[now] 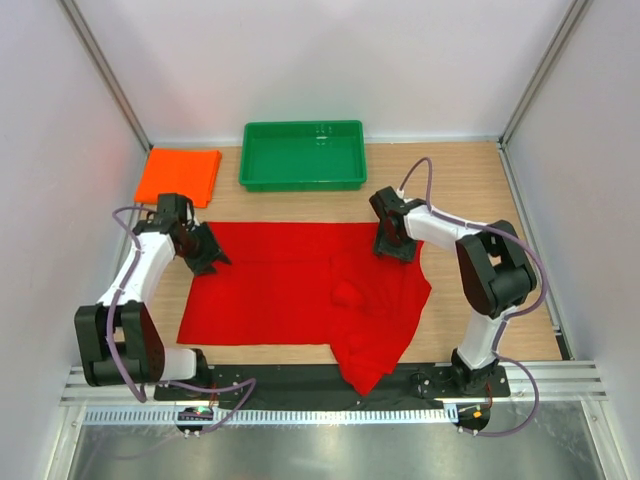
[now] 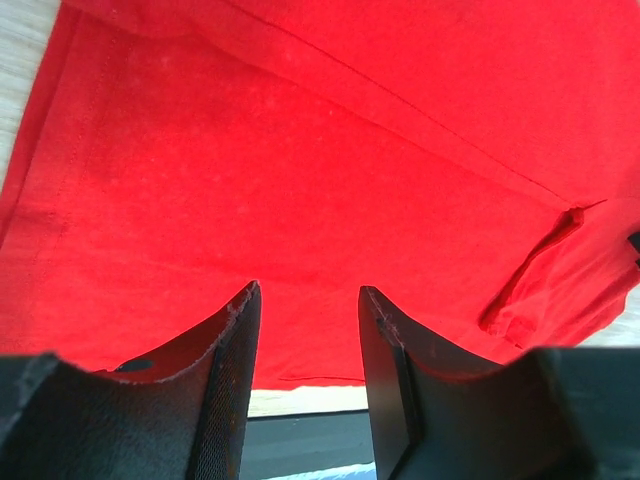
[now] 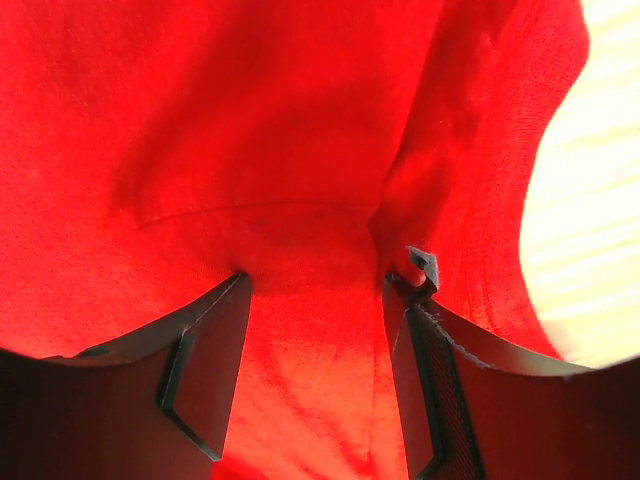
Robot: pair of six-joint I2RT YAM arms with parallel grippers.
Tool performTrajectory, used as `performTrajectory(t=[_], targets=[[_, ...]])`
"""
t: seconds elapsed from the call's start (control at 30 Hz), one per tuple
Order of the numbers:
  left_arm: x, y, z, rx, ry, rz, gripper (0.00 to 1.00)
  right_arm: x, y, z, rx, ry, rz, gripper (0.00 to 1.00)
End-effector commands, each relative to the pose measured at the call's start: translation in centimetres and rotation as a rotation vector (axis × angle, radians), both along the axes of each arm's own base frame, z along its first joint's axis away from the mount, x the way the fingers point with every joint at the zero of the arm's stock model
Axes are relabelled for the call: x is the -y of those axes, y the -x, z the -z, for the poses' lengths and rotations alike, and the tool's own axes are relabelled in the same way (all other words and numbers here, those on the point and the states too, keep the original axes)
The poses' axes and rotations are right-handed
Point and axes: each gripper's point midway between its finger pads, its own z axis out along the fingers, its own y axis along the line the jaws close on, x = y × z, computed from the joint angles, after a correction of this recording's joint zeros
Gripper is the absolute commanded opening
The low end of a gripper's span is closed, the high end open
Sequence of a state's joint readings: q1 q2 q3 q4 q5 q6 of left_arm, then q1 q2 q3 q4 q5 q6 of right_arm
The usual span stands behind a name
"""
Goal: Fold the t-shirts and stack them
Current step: Fold the tshirt
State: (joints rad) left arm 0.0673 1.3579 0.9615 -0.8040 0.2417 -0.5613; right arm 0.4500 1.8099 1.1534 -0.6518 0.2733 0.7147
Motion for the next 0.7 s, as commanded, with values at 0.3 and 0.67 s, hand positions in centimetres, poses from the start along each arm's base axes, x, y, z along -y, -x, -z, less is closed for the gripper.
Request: performTrajectory(t=[0.3,0.67], targets=[[0.6,-0.3,-0.4,0.021,0.017,-0.013,0.47,2.1,-6.8,1.9,0.038,0.154,-0.001,0.63],[1.3,-0.7,-1.3,-0.018,0.002,0.02,0.48,3.0,-7.7,-6.4,0.044,0.214,-0.139,0.73]])
